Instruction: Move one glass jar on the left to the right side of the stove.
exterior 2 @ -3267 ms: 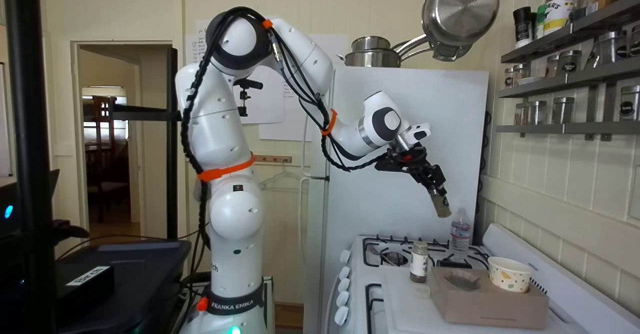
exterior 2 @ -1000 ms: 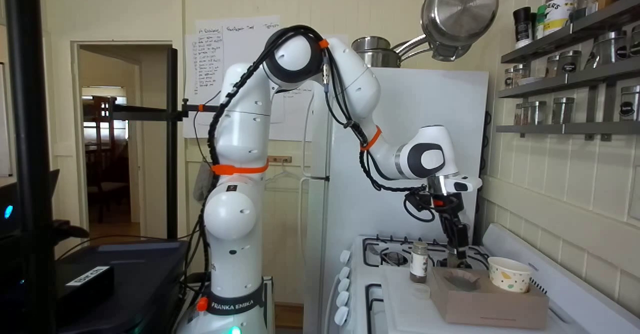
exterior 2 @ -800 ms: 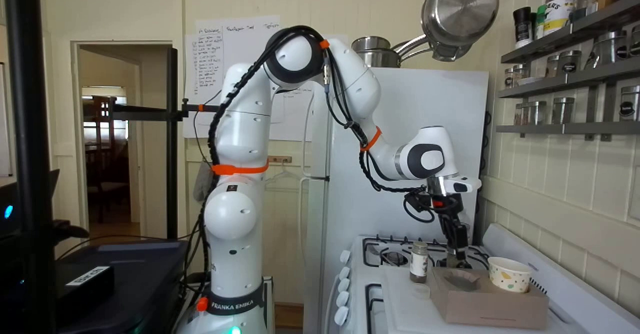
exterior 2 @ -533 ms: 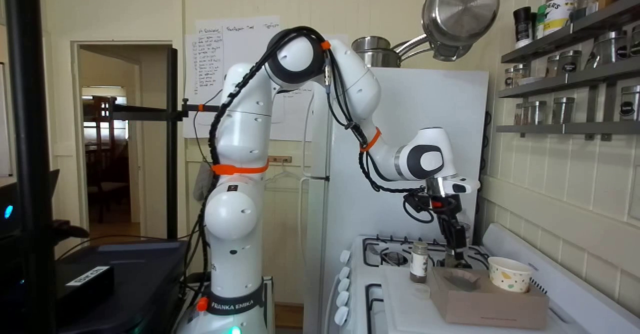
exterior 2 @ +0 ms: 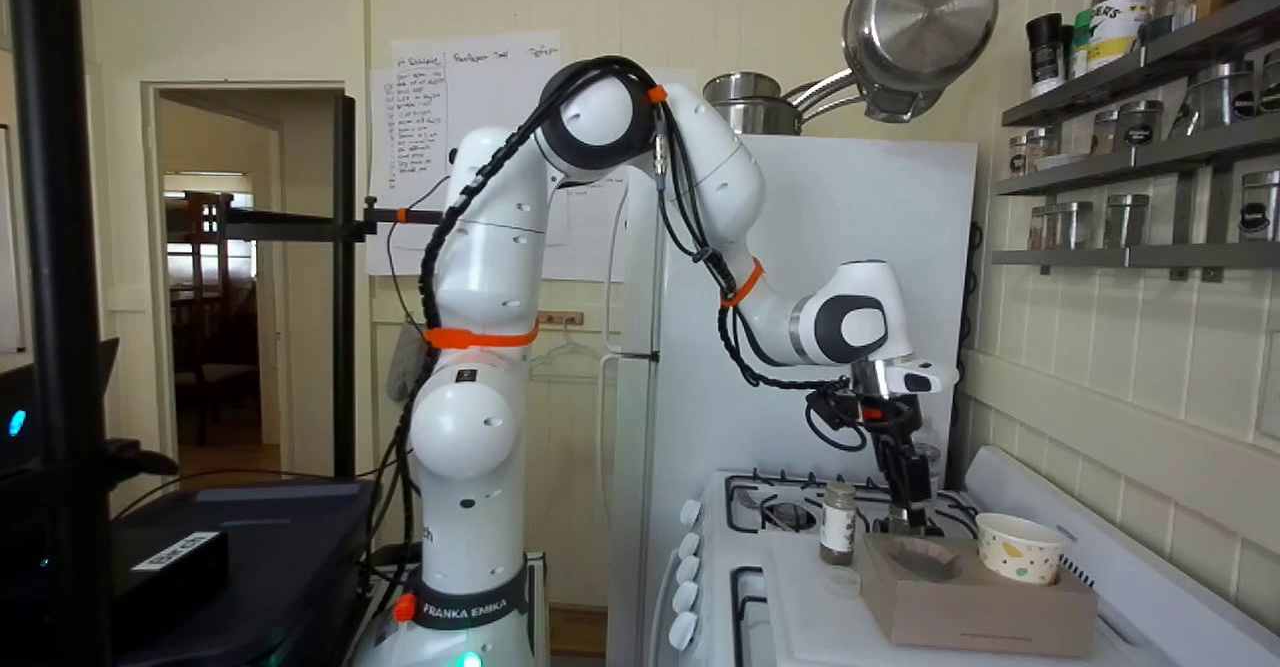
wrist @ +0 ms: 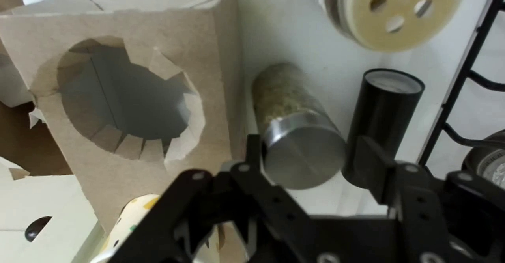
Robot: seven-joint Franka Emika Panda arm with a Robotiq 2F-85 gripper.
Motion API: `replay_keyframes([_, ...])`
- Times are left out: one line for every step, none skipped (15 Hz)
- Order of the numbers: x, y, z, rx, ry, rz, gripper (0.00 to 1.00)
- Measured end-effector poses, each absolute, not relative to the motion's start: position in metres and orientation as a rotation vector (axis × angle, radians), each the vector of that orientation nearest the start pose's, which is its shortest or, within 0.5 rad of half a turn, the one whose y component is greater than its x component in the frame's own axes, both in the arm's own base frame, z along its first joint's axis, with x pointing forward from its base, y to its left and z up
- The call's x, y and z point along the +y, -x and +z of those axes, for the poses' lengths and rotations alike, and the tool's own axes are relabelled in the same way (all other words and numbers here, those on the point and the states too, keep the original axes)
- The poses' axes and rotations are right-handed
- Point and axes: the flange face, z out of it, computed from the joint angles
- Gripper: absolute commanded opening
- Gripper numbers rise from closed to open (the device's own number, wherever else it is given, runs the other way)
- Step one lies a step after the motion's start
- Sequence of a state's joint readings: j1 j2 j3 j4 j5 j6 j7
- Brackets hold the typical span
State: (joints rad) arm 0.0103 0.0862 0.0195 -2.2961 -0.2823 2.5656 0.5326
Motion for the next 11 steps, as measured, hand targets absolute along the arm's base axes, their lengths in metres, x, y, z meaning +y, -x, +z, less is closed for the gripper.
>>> replay_keyframes([0.02, -0.539, 0.33, 0.452, 3.204, -0.366, 1.0])
replay_keyframes([0.021, -0.54, 0.332, 0.452, 3.203, -0.371, 1.0])
replay_keyframes([0.021, -0.541, 0.334, 0.451, 3.201, -0.378, 1.0])
replay_keyframes([0.022, -0.542, 0.337, 0.448, 3.199, -0.388, 1.0])
replay_keyframes([0.024, -0.543, 0.342, 0.443, 3.197, -0.402, 1.0])
replay_keyframes([0.026, -0.542, 0.348, 0.435, 3.193, -0.422, 1.0])
replay_keyframes([0.029, -0.542, 0.358, 0.426, 3.187, -0.45, 1.0])
replay_keyframes([0.033, -0.541, 0.37, 0.412, 3.179, -0.484, 1.0])
replay_keyframes([0.037, -0.538, 0.383, 0.393, 3.171, -0.523, 1.0])
replay_keyframes([0.042, -0.536, 0.397, 0.367, 3.163, -0.563, 1.0])
replay_keyframes([0.046, -0.532, 0.409, 0.332, 3.158, -0.598, 1.0])
